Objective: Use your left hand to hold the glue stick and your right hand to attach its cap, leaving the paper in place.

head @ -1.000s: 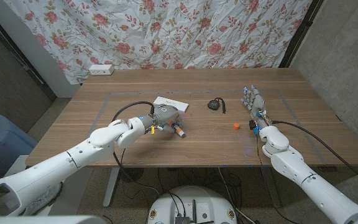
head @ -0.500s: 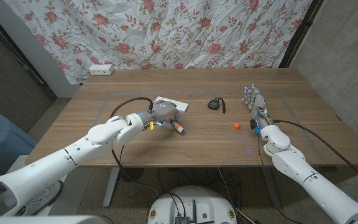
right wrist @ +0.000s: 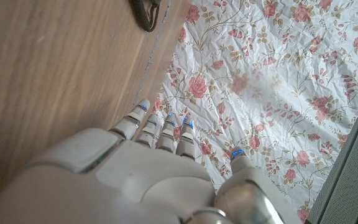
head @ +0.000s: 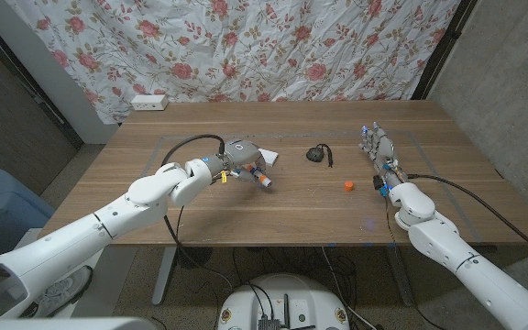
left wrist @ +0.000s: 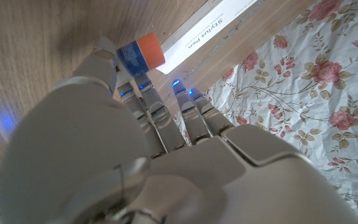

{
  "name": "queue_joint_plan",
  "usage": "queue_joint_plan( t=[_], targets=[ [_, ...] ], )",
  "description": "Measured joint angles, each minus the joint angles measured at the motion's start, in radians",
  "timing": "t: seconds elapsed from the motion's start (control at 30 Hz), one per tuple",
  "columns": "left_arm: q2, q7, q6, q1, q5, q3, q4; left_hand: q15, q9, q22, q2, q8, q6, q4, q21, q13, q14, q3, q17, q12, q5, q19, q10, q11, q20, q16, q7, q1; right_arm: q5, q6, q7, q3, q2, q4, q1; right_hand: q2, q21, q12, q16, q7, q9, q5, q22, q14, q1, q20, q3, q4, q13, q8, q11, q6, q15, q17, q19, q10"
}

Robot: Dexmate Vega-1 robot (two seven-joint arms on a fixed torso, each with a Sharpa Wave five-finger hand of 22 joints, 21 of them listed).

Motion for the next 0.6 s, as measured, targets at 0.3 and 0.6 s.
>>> queue_joint_plan(
  t=[0.3,0.6],
  targets=[
    [-0.007,-0.018,0.031,0.002,-0.021,-0.019,-0.023,0.0,-0.003,0.0,0.0,-0.002,0.014,0.001,0.0,0.001,0.0,-0.007,0.0,-0.008,-0.001,-0.002,0.024,0.007,0.002,-0.005,0.007,0.0,-0.037,0.011,0.0,0.008,-0.035,-0.026,-0.022,0.0,0.0,0.004,0.0,-0.005,0.0,0.0,0.0,0.004,0.0,0.0,0.0,-0.006,0.0,0.0,-0.002,0.005,-0.004,-0.005,0.0,0.013],
    [-0.015,-0.033,0.053,0.003,-0.049,-0.028,-0.034,0.0,-0.003,0.0,0.001,-0.002,0.016,0.0,0.0,0.001,0.0,-0.008,0.0,-0.012,-0.004,-0.005,0.025,0.007,-0.002,-0.005,0.009,-0.002,-0.117,0.021,-0.026,0.017,-0.088,-0.076,-0.058,-0.004,0.0,0.004,0.0,-0.025,0.0,0.0,0.0,0.007,0.025,-0.007,-0.001,-0.018,0.0,-0.005,-0.006,-0.004,-0.007,-0.009,0.007,0.017]
  ],
)
